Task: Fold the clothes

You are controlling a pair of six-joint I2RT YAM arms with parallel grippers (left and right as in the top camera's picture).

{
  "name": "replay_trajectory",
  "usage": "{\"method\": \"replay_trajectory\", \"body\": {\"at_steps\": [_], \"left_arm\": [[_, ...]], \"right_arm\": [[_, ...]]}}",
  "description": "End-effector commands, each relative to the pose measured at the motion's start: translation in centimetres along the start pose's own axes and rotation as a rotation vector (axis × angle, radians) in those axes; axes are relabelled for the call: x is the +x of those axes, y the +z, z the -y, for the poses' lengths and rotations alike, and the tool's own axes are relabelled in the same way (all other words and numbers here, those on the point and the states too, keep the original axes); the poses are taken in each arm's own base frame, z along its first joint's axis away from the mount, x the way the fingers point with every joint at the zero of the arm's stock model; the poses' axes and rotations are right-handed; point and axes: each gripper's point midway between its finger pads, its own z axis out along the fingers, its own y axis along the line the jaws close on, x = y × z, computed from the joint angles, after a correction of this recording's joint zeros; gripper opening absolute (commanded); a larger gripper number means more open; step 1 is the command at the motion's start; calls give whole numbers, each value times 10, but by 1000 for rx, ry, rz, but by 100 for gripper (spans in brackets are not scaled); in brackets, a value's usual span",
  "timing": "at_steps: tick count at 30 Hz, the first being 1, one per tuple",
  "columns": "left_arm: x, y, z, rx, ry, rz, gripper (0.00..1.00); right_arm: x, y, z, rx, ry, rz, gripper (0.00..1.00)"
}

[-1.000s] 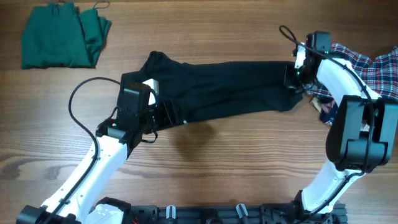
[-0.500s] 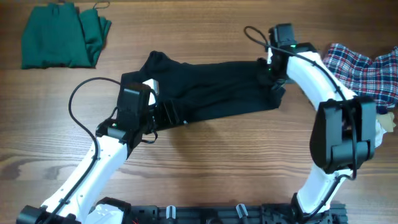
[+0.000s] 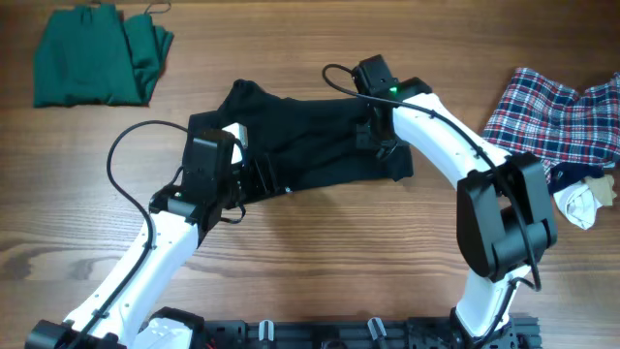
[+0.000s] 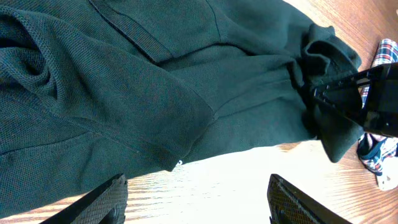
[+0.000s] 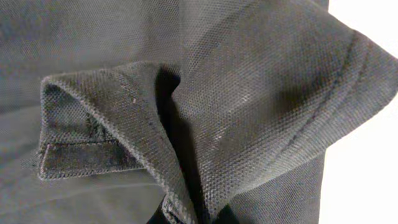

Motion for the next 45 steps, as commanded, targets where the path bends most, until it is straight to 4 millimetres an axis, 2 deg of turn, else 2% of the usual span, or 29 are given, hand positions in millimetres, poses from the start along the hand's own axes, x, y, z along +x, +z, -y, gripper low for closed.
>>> {"method": "replay_trajectory", "body": {"at_steps": [1,2,4,7,10,12,14,16,17,19,20,23,24,25,26,27,29,30,35,37,40,45], "left_arm": [[-10,-5,3,5,9,32,72],[-10,-5,3,5,9,32,72],[-10,-5,3,5,10,32,72],[-10,-5,4,5,10,32,72],[-10,-5,4,6,10,31,72],[-8,-5,3,6,9,26,72],[-6,-5,2,-1,6,17,72],[-5,-4,0,-6,3,9,72],[-4,-4,0,-6,4,9,72],[-4,-4,0,-7,3,8,72],[-4,-4,0,-7,3,7,72],[-4,-4,0,-9,2,5,72],[-3,-4,-1,-10,2,4,72],[-3,-4,-1,-11,1,2,72],[-3,-4,-1,-12,1,2,72],[-3,-4,-1,-10,1,3,72],[-4,-4,0,-9,2,5,72],[-4,-4,0,-9,2,5,72],[-3,-4,0,-9,2,5,72],[-3,-4,-1,-11,1,2,72],[-2,-4,-1,-12,0,0,72],[-1,-4,-2,-15,-2,-5,72]], "right_arm": [[-6,-3,-24,-52,58,25,47],[-5,-4,-27,-64,58,23,63],[-5,-4,-33,-97,56,21,81],[-6,-6,-48,-179,36,16,93],[-12,-10,-45,-169,47,36,98],[-28,-23,-39,-158,68,88,100],[-51,-49,-34,-166,78,174,100],[-78,-90,-33,-194,37,282,100],[-87,-107,-30,-204,41,318,100],[-95,-125,-23,-210,57,353,100],[-97,-129,-18,-205,68,362,100],[-98,-122,24,-97,201,349,100],[-97,-118,35,-90,223,333,98],[-96,-114,38,-107,233,311,92],[-94,-109,40,-136,240,282,62],[-91,-103,43,-141,248,255,45],[-82,-87,47,-123,252,206,13],[-76,-76,45,-124,250,178,7],[-50,-22,4,-235,161,45,4],[-40,-9,-12,-287,145,-5,4],[-32,0,-28,-346,120,-49,4],[-25,-2,-46,-410,102,-81,4]]}}
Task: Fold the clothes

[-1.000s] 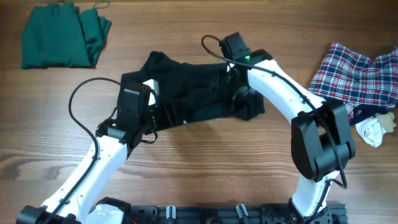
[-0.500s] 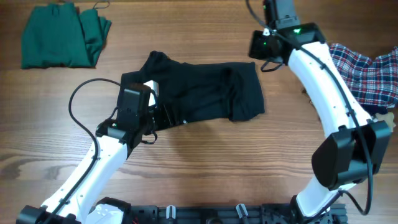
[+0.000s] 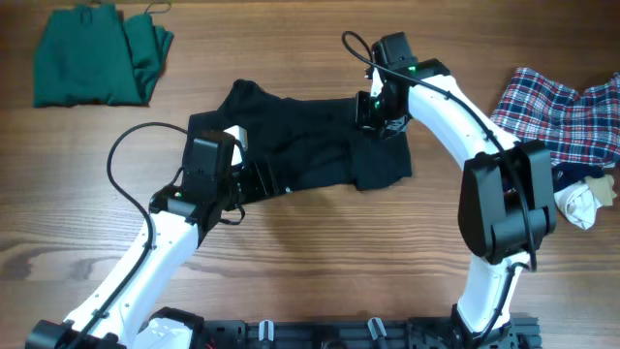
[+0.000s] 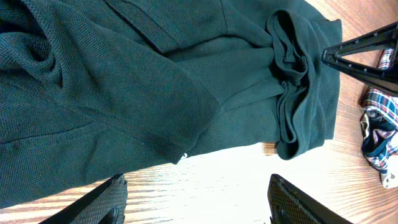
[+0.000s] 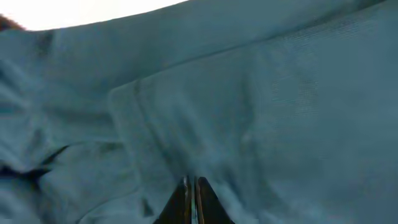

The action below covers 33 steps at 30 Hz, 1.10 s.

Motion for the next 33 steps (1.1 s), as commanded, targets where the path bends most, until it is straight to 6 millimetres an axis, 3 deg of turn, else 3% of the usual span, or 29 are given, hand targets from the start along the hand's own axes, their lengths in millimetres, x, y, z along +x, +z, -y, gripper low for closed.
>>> {"method": "replay_trajectory", "body": {"at_steps": [1,11,18,22,30,33], "left_arm": [[-6,-4,1,-1,5,14,72],[-5,-4,1,-3,4,13,73],[-5,-4,1,-4,4,11,73],[-5,-4,1,-4,3,10,73],[-4,-4,0,-6,3,8,73],[-4,-4,0,-6,3,9,74]], "right_arm": [[12,8,-18,-85,-26,-56,4],[25,39,-12,-67,-10,-126,6],[1,57,-16,-92,-18,-40,9],[-22,57,-4,-16,2,64,9],[-47,48,33,117,34,160,9],[-66,22,26,89,44,197,11]]}}
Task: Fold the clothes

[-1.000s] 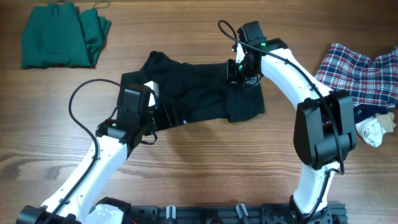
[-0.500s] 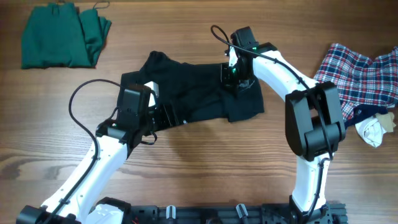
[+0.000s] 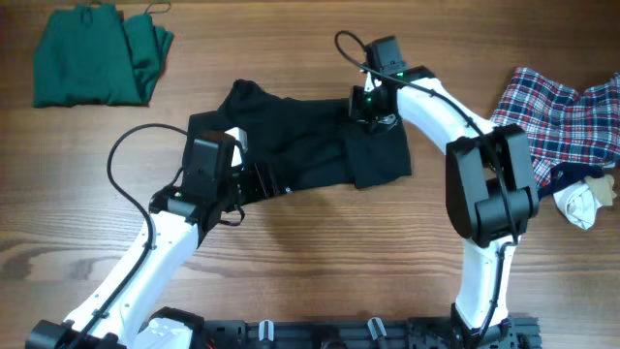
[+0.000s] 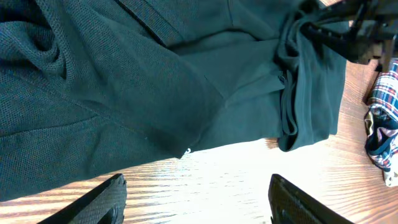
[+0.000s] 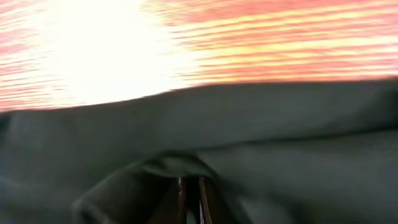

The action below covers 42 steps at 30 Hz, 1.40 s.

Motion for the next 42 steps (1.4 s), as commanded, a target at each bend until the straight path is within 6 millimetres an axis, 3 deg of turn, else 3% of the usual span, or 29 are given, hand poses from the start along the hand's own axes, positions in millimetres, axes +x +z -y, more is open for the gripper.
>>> {"method": "replay_trajectory", "body": {"at_steps": [1,3,5,6,7,9,10,12,14,16,18,24,31,34,42], "left_arm": [[-8,-4,3,4,8,24,75],[-8,-4,3,4,8,23,78],[-8,-4,3,4,8,23,80],[-8,-4,3,4,8,23,82],[-8,-4,3,4,8,23,86],[-10,-4,0,-12,8,34,88],[-17,-5,-11,-76,4,74,88],[-28,-8,-26,-140,-13,126,88],[-40,-13,-37,-157,-46,163,88],[-73,-30,-73,-195,-158,266,84],[-87,-41,-90,-206,-191,312,80],[-109,-43,-104,-108,-130,330,82],[-101,3,-112,-29,-125,217,97],[-97,16,-122,-49,-140,194,98],[-108,10,-157,-241,-101,261,96]], "right_arm": [[-38,-27,4,20,22,96,16],[-56,-50,-5,-10,3,147,29],[-76,-82,-17,-59,-33,216,73],[-86,-103,-19,-69,-34,252,87],[-91,-119,-18,-72,-30,271,94],[-94,-148,-9,-66,-8,291,100],[-90,-165,7,-46,22,282,100],[-81,-172,26,-18,61,245,100],[-71,-171,43,12,81,193,100],[-44,-162,66,60,30,81,100],[-37,-159,72,74,25,53,100],[-36,-158,75,82,18,51,100],[-33,-158,76,85,6,37,100],[-31,-158,76,87,7,28,100],[-28,-158,77,89,2,17,100]]}}
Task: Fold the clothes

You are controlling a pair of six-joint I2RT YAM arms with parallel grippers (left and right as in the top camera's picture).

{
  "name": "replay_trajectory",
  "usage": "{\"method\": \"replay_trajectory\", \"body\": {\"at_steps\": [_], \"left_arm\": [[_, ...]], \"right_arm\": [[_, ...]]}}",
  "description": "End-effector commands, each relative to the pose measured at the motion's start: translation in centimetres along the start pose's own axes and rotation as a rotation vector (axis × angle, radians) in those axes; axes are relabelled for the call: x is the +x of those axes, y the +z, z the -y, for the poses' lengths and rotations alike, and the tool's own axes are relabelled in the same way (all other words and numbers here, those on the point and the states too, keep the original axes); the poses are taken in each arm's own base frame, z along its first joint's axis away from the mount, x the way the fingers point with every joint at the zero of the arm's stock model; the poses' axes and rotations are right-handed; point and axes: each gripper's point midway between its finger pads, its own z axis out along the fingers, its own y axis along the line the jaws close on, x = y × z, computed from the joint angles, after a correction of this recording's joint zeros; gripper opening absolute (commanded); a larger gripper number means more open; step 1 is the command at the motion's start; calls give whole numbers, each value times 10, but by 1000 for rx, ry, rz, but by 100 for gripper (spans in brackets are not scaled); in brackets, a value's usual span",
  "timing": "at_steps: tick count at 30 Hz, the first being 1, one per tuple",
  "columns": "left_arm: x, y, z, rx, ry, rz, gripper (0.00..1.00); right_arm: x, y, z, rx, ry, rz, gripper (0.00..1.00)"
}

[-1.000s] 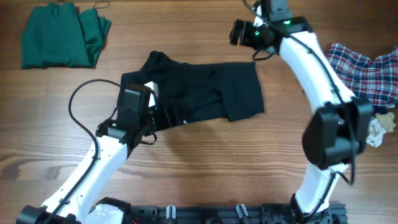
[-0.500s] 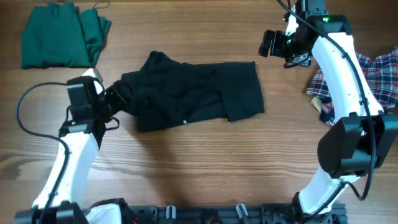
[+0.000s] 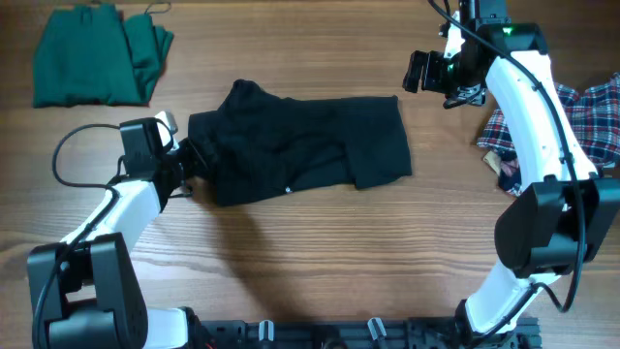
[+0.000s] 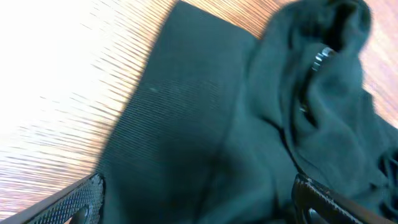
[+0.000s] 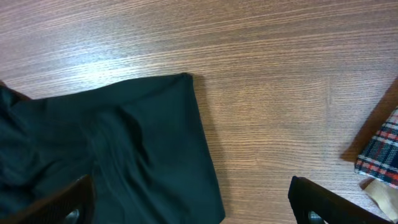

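A black shirt (image 3: 300, 141) lies spread as a rough rectangle in the middle of the wooden table, with bunched folds at its left end. My left gripper (image 3: 191, 165) is open at that left end, and dark cloth (image 4: 211, 137) fills the space between its fingers (image 4: 84, 198). Higher up and to the right, my right gripper (image 3: 426, 73) hangs open past the shirt's top right corner. That corner (image 5: 155, 124) shows in the right wrist view, with nothing between the gripper's fingers (image 5: 314, 202).
A folded green garment (image 3: 97, 53) lies at the table's back left. A red and blue plaid shirt (image 3: 591, 107) with a white item lies crumpled at the right edge, partly behind my right arm. Bare wood (image 3: 320, 252) runs along the front.
My right gripper has let go of the shirt's top right part and now hangs open, up and to the right. My left gripper has moved from the shirt's front edge to its left end.
My right gripper was shut on a fold at the shirt's right side, then further toward the back, then at the back edge. The right part now lies flat with its corner squared. My left gripper stayed open at the front edge until its shift to the left end.
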Motion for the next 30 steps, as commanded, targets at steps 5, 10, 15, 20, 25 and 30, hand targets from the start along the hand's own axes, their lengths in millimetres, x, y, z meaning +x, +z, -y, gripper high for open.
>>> {"method": "replay_trajectory", "body": {"at_steps": [5,10,15,20,25,30], "left_arm": [[-27,-3,-18,-117,135,103,91],[-25,1,-9,-58,139,94,90],[-15,17,-11,-30,129,40,92],[-3,33,1,68,115,-42,98],[6,32,17,169,108,-94,98],[28,28,18,193,69,-188,94]], "right_arm": [[6,4,3,11,-14,-24,100],[8,4,2,8,-13,-32,100],[11,4,3,11,-13,-44,100],[14,4,3,9,-27,-57,100],[15,4,3,11,-26,-62,100],[15,4,3,10,-25,-62,100]]}}
